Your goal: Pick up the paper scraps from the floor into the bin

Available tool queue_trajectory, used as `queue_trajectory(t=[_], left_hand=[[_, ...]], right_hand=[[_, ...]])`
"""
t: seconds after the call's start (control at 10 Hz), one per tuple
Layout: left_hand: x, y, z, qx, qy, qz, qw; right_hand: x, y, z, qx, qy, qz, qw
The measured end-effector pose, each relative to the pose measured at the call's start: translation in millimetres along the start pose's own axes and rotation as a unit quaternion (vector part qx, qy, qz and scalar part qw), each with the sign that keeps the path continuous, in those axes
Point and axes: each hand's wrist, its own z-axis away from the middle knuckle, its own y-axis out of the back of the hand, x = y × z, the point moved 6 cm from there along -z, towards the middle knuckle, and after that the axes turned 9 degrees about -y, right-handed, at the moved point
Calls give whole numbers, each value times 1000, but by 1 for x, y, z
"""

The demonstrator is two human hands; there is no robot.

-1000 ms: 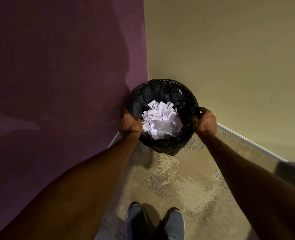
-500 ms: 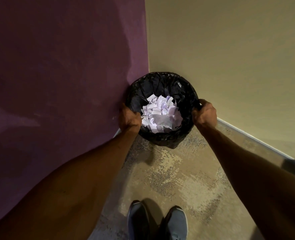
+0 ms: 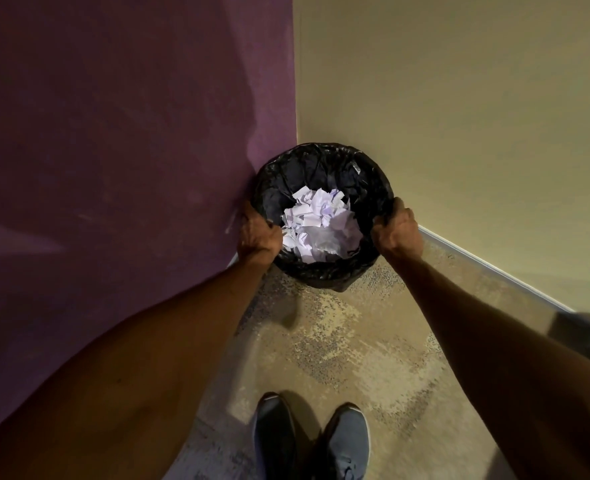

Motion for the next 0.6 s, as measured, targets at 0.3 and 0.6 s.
queue_trajectory(t=[0.3,0.6], left_hand=[[61,34,60,31,-216,-173,960],[197,129,169,90,-387,-241,885]], right_hand=[[-34,53,81,10,123,214,969],[-49,195,183,173,158,176,956]])
